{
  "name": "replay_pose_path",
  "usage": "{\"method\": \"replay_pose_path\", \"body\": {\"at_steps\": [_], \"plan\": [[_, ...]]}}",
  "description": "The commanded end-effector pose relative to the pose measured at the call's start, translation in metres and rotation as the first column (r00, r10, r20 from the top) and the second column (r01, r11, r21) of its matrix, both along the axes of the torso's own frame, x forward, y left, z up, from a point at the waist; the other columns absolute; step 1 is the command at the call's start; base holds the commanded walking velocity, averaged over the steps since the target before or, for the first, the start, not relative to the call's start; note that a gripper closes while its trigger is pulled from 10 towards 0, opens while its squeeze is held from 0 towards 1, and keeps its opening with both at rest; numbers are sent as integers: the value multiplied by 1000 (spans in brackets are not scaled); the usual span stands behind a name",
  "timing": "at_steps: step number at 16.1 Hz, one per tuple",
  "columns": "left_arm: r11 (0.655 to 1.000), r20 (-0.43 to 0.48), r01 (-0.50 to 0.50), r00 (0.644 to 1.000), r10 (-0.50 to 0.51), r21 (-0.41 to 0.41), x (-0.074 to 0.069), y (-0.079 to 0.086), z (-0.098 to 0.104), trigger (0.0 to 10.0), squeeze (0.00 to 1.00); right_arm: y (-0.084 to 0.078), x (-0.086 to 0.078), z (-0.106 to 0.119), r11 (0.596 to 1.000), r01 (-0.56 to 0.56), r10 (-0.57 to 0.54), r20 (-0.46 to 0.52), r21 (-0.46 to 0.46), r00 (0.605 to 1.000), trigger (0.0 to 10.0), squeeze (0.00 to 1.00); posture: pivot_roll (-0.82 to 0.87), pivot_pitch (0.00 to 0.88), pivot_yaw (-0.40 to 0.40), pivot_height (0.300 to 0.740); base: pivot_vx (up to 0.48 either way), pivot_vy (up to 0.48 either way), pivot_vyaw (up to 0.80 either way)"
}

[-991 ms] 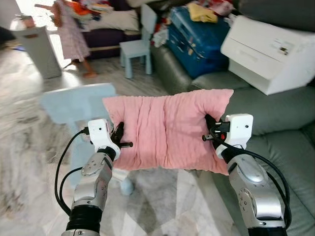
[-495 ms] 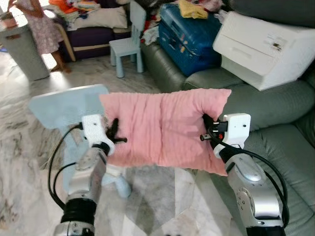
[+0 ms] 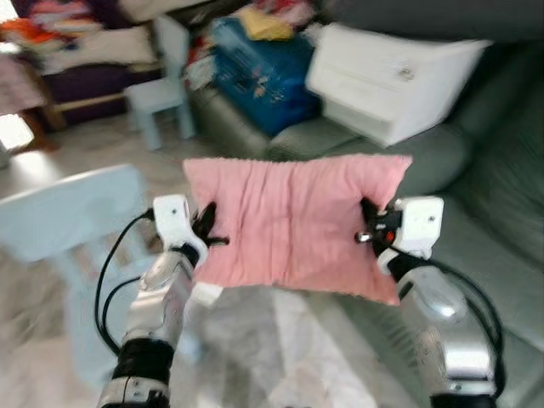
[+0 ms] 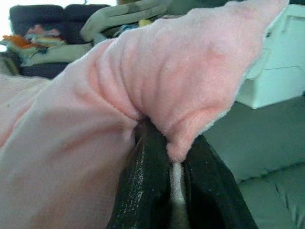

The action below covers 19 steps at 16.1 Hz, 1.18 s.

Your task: Move the pillow to the sofa

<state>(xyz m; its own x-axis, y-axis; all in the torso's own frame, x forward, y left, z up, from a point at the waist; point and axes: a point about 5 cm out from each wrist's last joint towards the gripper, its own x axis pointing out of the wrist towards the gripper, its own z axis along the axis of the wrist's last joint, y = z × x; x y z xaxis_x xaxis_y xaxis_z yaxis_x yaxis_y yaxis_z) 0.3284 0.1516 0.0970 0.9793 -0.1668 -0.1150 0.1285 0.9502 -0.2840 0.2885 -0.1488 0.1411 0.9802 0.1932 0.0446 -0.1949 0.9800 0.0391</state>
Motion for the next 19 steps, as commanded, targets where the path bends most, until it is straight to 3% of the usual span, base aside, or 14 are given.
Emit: {"method": "replay_pose_path", "body": {"at_steps": [1, 14, 19], "plan": [[1000, 17, 1, 1000, -1, -3, 2, 2, 5, 10000, 0, 0, 1, 7, 1000, -4, 4, 32, -4, 999, 10000, 0, -168, 0, 29, 740, 0, 292, 0], [1000, 1, 29, 1000, -29, 1, 2, -4, 3, 10000, 0, -1, 0, 6, 1000, 8, -8, 30, -9, 1000, 10000, 0, -174, 0, 37, 740, 0, 415, 0], [999, -3, 32, 999, -32, 10, 2, -4, 4, 10000, 0, -1, 0, 6, 1000, 10, -10, 30, -10, 999, 10000, 0, -173, 0, 38, 740, 0, 0, 0]]}}
